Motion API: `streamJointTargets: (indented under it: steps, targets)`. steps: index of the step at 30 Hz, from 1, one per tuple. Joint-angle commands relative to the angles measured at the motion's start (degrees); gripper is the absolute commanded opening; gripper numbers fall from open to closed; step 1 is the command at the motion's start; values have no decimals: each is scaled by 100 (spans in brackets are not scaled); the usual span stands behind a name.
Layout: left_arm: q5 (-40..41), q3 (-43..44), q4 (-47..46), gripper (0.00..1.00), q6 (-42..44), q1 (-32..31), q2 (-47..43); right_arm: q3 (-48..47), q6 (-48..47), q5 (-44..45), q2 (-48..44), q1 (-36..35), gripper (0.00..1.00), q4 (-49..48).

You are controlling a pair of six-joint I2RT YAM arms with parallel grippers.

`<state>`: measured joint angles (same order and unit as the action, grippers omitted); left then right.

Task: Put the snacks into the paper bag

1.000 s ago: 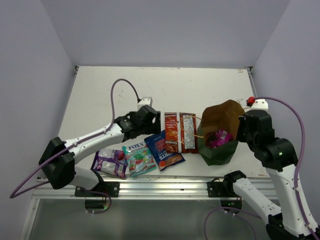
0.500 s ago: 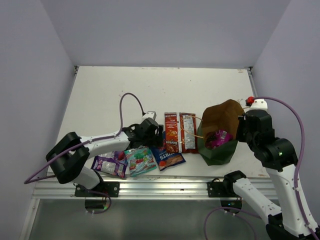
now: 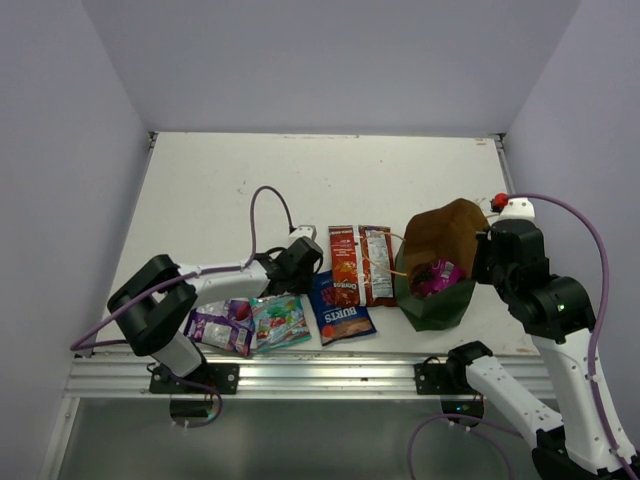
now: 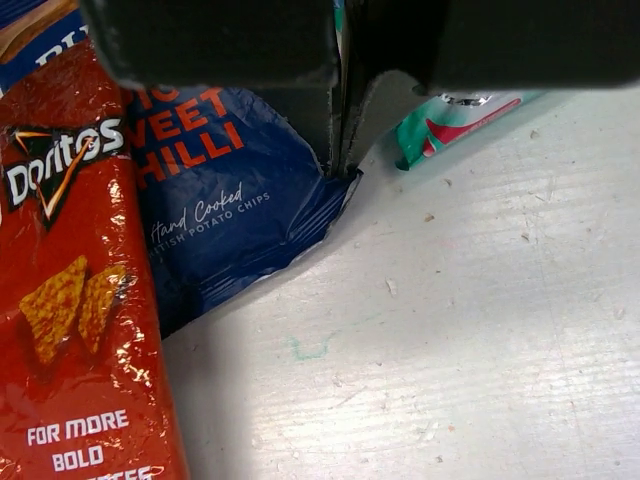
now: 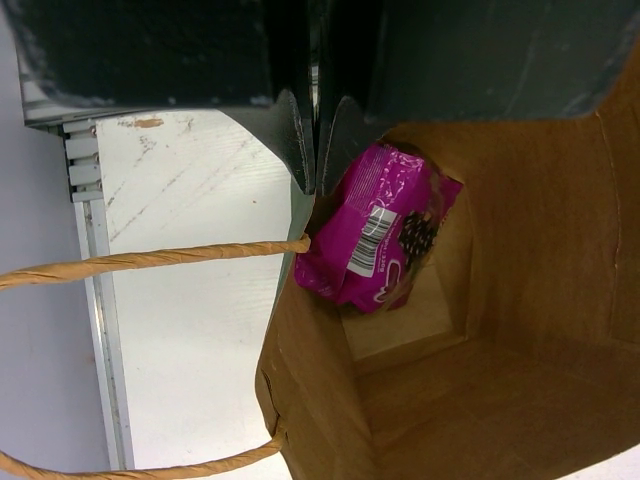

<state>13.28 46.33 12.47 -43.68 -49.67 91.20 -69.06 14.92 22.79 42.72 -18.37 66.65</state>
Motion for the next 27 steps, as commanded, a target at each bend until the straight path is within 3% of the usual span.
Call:
streamJointTargets:
  steps: [1,8,14,19,27]
  targets:
    - [236,289,220,0,132,-52,-198,15,-121,-152,0,-9,0,-161]
    - [755,1648,1423,0,123,-148,-1243,15,-112,-143,-27,-9,0,-144]
    - [440,2774,1540,0,298,-227,-1526,24,-121,-116,-9,-17,0,-161]
    - [386,3899,1477,0,580,-797,-1167,24,-121,-99,-9,-9,0,-170]
    - [684,6483,1249,0,1036,-1677,-35,15,-103,-72,-18,-9,0,-153]
